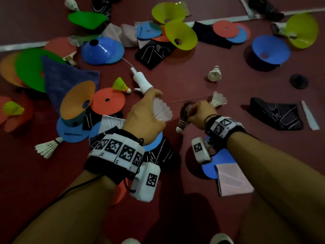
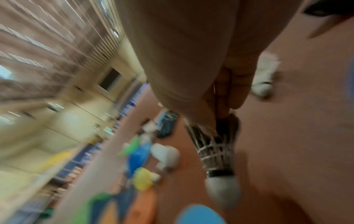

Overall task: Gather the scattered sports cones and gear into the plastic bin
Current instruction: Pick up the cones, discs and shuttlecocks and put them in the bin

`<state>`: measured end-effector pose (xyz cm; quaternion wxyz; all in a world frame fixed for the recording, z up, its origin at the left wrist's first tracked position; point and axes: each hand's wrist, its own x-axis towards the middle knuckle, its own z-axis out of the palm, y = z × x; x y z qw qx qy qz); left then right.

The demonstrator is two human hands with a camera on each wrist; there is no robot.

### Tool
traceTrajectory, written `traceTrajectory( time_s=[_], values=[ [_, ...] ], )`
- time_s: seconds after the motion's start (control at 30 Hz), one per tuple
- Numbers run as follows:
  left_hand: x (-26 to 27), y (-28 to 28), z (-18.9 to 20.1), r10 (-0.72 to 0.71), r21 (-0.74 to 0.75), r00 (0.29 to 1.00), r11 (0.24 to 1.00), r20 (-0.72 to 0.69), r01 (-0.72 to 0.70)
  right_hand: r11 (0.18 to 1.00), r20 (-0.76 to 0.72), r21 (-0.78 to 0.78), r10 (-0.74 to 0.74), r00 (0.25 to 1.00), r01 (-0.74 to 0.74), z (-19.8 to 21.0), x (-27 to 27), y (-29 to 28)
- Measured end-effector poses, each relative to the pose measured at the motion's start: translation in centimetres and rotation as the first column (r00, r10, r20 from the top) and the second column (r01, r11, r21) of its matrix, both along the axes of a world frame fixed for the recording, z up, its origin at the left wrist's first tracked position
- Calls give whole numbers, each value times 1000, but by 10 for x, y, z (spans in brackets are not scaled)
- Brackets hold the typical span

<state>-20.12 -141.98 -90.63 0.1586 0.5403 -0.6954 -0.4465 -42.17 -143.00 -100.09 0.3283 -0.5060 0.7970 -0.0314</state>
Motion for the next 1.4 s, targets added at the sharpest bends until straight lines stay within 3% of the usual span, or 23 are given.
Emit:
traceTrajectory(
  time_s=[0.17,0.27,0.37,0.57,0.67,0.77,0.87,0.97,1.0,1.07,1.1,1.13,1.17,1.23,1.33,1.4],
  values=[
    [1,-7,-11,-1,13,989,1000,149,0,956,250,-271,-42,967,112,61,1,11],
    [-2,-6,-14,-26,72,982,997,186,13,910,522,-317,-68,850,267,86,7,21],
    [-7,-5,-13,-45,113,988,993,150,28,882,690,-307,-53,722,358,95,16,28],
    [-12,-6,-6,-57,117,983,992,175,36,853,737,-360,12,676,378,95,32,28],
    [-15,-3,0,-11,158,999,987,52,3,906,752,-332,86,654,262,92,38,33],
    [-16,-2,2,-14,104,998,995,65,7,934,774,-295,110,624,201,87,45,37],
    [-20,-1,2,-41,60,991,998,129,33,931,823,-274,96,559,243,86,43,35],
    [-32,0,5,-40,44,995,998,96,36,857,871,-210,-54,489,470,81,32,28],
    [-35,0,6,-34,32,995,999,98,31,810,843,-223,-120,525,543,74,25,23],
    [-43,1,6,-22,14,993,1000,116,20,780,621,-314,-263,739,541,49,-3,13],
    [-45,1,6,-16,6,992,1000,123,16,846,435,-297,-293,852,442,29,-20,9],
    [-47,1,6,-16,-7,991,1000,131,17,912,291,-208,-286,913,353,11,-33,7],
    [-50,2,6,-21,-19,990,1000,140,24,945,238,-97,-284,929,314,-6,-42,7],
    [-54,3,4,-39,-22,986,999,160,43,950,323,53,-309,894,309,-32,-50,7],
    [-53,7,2,-35,-27,982,999,185,40,935,478,91,-344,808,344,-39,-45,-3],
    [-52,9,1,-34,-30,979,999,200,40,944,448,119,-327,832,307,-41,-43,-10]
  ],
)
